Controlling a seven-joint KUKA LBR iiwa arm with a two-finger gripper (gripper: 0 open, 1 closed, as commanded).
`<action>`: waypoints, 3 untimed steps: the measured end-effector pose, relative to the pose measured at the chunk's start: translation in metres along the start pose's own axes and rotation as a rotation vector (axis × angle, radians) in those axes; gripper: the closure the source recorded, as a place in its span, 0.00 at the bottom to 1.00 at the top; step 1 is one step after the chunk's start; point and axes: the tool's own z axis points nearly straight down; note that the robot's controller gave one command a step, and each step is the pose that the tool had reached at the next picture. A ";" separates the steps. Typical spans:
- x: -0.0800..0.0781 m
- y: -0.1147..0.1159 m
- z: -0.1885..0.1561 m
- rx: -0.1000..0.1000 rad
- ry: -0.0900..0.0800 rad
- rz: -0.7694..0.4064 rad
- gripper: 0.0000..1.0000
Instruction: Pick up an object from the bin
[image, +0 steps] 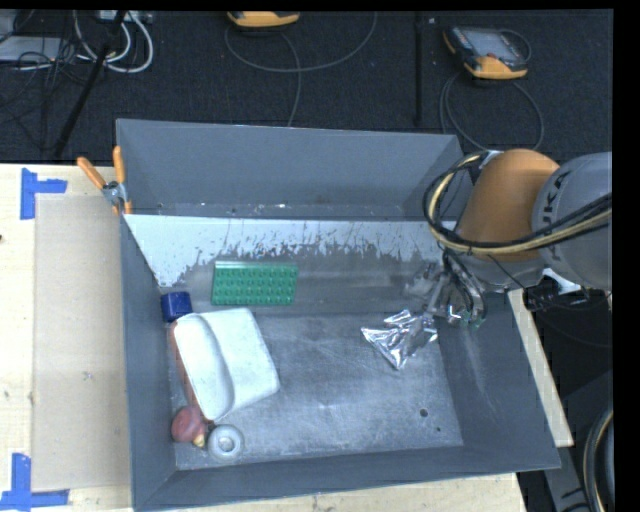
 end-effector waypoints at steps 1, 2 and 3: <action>0.002 -0.010 0.001 0.003 0.001 0.190 0.00; 0.000 -0.007 0.025 0.004 0.003 0.284 0.00; 0.012 0.009 0.024 0.003 -0.015 0.249 0.00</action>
Offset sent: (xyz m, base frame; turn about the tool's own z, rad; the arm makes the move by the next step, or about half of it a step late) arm -0.0049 -0.0091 -0.0008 0.1897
